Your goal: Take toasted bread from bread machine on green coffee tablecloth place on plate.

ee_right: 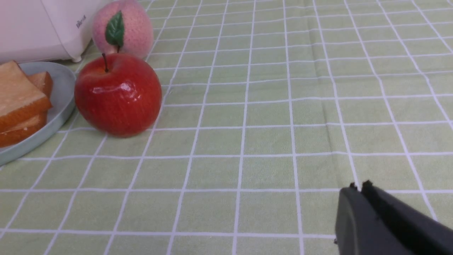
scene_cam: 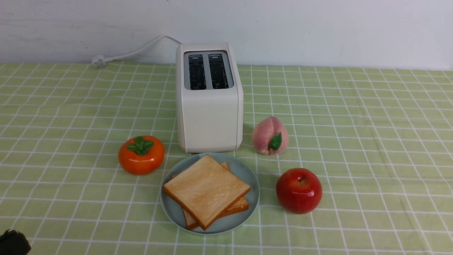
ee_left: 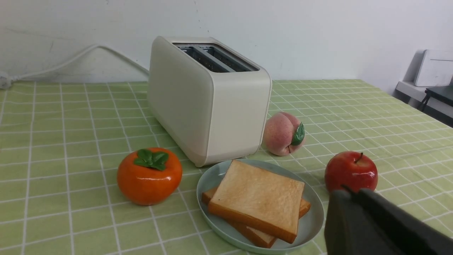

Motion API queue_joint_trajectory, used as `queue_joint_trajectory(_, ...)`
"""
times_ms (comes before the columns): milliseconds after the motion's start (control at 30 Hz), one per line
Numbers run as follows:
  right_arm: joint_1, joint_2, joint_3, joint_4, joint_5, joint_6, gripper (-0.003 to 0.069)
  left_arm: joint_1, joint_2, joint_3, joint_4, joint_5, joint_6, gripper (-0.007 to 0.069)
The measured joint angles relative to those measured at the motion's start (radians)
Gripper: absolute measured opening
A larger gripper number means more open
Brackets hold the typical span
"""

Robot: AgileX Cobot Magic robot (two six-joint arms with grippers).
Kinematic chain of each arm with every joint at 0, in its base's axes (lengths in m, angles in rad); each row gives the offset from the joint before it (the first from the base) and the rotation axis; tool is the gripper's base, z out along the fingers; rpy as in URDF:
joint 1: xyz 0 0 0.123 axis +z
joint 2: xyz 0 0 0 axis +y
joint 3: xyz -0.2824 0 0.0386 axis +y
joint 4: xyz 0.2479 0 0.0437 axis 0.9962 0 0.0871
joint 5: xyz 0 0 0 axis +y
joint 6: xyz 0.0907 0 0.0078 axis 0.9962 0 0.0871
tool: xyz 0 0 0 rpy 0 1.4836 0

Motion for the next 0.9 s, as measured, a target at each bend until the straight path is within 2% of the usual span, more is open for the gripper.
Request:
queue_joint_trajectory(267,0.0,0.0,0.0,0.0,0.0,0.0,0.0026,0.018,-0.005,0.053,0.001,-0.063,-0.034,0.0008)
queue_joint_trajectory(300,0.0,0.0,0.0,0.0,0.0,0.0,0.0029,0.047,-0.014,0.076,0.003,-0.1,-0.06,-0.0013)
queue_joint_trajectory(600,0.0,0.0,0.0,0.0,0.0,0.001,0.004,0.29,-0.047,0.263,0.051,-0.218,-0.135,-0.0013)
queue_joint_trajectory(733,0.0,0.0,0.0,0.0,0.0,0.001,0.0046,0.334,-0.047,0.296,0.081,-0.172,-0.17,-0.0013)
queue_joint_trajectory(767,0.0,0.0,0.0,0.0,0.0,0.001,0.0048,0.335,-0.047,0.298,0.098,-0.102,-0.182,-0.0013)
queue_joint_trajectory(900,0.0,0.0,0.0,0.0,0.001,0.001,0.005,0.335,-0.047,0.3,0.111,0.001,-0.231,-0.0013)
